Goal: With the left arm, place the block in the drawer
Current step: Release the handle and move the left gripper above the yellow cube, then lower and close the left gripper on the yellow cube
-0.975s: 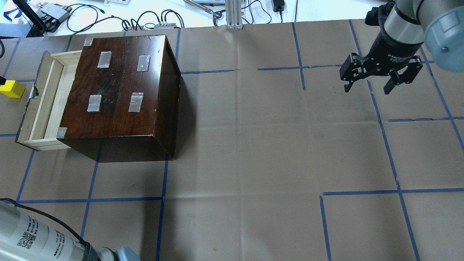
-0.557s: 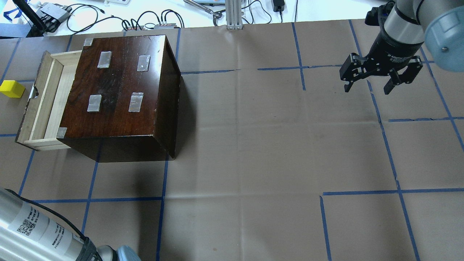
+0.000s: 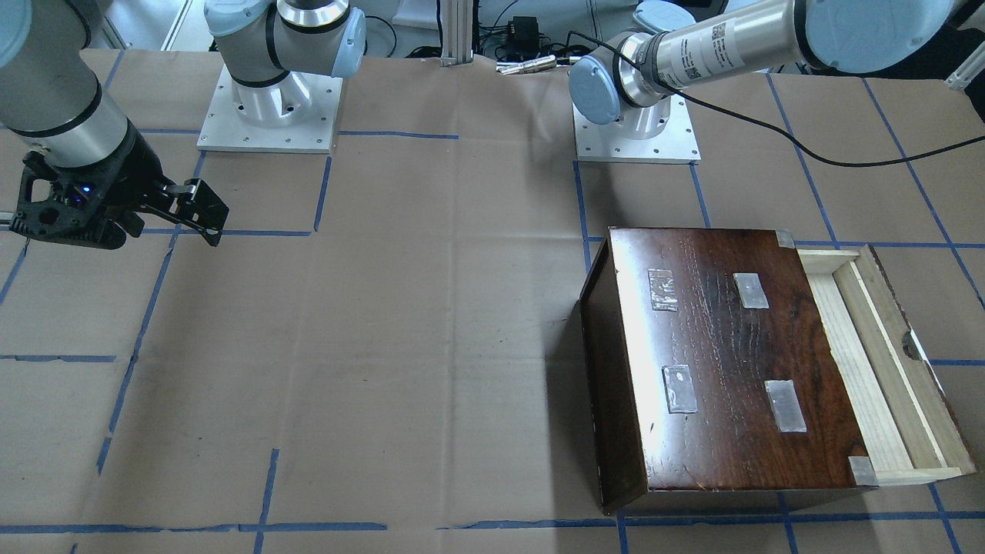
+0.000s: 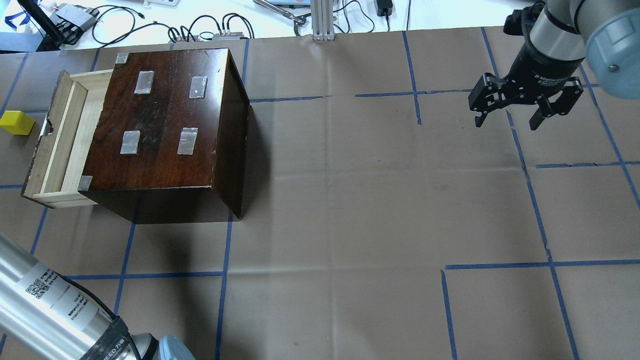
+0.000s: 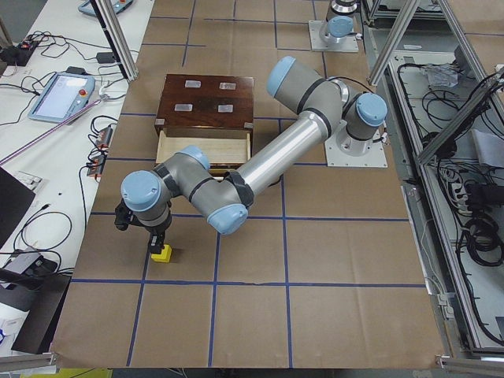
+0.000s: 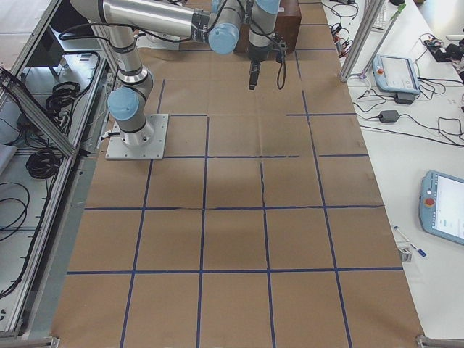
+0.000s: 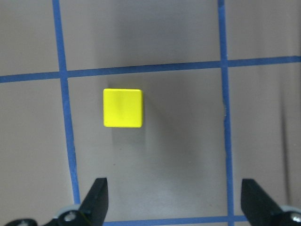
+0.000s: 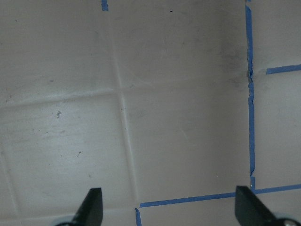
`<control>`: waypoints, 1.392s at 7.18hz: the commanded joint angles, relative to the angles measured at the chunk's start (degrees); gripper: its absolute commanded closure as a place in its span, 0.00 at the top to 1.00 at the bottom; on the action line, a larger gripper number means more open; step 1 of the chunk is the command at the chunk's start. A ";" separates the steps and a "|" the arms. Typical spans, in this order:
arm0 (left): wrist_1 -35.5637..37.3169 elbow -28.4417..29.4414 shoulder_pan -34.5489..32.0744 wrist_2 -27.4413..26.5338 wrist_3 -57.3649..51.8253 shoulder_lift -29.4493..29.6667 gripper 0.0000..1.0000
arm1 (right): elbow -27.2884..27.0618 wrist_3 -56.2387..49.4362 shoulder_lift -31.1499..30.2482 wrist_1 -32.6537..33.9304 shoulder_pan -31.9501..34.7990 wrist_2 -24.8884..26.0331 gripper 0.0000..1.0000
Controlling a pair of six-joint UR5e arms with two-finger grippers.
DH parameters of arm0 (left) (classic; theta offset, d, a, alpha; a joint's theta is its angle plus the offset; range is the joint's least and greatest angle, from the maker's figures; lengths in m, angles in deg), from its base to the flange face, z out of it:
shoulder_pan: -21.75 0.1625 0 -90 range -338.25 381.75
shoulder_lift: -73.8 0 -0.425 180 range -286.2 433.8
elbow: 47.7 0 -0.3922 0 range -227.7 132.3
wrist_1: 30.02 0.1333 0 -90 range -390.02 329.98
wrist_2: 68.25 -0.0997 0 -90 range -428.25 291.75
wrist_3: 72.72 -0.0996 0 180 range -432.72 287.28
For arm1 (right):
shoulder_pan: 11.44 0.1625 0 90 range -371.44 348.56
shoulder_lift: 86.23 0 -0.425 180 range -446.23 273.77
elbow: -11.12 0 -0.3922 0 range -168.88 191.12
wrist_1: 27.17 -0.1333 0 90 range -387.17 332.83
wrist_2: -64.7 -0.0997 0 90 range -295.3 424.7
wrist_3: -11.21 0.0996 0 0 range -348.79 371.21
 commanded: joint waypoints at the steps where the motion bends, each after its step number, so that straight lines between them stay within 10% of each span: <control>1: -3.53 10.00 0.13 0.03 -0.79 6.94 0.99 | 0.04 0.00 0.00 0.00 0.00 0.00 1.00; 10: -2.23 12.67 -0.57 0.29 -0.18 16.10 0.97 | -0.05 0.00 0.00 0.00 0.00 0.00 1.00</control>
